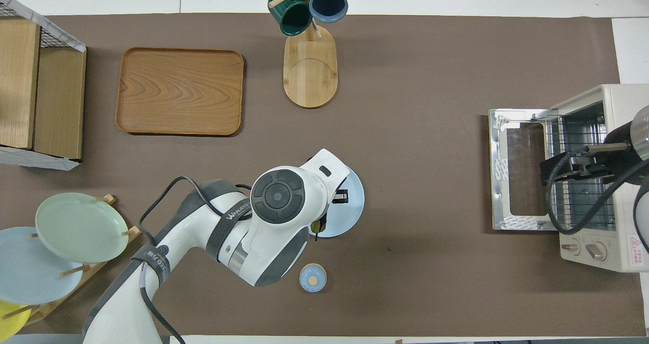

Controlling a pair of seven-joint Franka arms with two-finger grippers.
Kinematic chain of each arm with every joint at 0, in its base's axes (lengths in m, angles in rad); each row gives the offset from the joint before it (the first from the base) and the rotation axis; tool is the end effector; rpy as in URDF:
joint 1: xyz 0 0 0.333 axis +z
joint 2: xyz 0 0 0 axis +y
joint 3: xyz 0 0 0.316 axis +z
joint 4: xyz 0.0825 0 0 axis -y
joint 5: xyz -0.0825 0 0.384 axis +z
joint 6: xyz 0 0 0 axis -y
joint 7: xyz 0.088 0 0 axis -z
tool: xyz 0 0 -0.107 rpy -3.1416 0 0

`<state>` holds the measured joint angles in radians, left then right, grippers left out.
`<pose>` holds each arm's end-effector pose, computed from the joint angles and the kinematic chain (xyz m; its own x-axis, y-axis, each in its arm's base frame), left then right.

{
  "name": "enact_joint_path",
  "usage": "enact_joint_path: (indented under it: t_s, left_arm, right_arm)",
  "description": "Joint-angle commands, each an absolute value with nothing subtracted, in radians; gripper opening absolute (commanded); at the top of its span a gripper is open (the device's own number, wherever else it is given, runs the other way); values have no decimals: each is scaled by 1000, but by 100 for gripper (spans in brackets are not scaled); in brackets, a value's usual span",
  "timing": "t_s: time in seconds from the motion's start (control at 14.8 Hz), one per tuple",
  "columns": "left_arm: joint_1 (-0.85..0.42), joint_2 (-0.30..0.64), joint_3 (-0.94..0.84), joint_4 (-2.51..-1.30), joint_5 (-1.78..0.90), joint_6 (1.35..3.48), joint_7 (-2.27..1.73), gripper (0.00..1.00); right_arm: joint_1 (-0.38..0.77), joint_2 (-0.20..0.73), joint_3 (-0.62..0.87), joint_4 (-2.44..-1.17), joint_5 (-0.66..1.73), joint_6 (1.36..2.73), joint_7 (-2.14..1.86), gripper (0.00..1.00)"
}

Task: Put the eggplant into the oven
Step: 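Carry the eggplant onto the blue plate and open the left gripper, then withdraw the left gripper while the right gripper reaches the eggplant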

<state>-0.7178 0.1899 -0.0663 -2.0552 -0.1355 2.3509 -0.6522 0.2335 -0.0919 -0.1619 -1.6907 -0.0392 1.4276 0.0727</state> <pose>0.4178 -0.4180 0.3557 0.9992 -0.0391 0.0077 -0.0399 -0.9872 0.1543 0.5074 0.0280 0.6059 0.9856 -0.0045 -0.1693 0.0017 -0.9993 0.0368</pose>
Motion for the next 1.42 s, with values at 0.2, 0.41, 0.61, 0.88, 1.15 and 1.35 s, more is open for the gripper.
enact_joint_path:
  t_s: [0.2,0.41,0.61,0.88,1.15,1.35]
  left_arm:
    - [-743,161,-48,-2088,-138,2362,-640,100]
    - [-715,132,-40,-2047,-137,2298,-634,100]
    - [-590,126,-40,-1912,-130,2131,-577,100]
    - [-389,107,-40,-1847,-114,2060,-418,100]
    - [-189,48,-41,-1833,-89,1967,-171,100]
    - [-105,-24,-40,-1830,-86,1869,-55,100]
  right_arm:
    - [235,-81,-156,-1675,-41,1445,49,100]
    - [236,-81,-155,-1681,-41,1460,49,100]
    - [283,-87,-143,-1713,-22,1548,57,100]
    - [451,-28,-140,-1707,-14,1650,199,100]
    - [690,248,-138,-1567,-18,1817,519,100]
    - [831,519,-138,-1386,-31,1902,668,100]
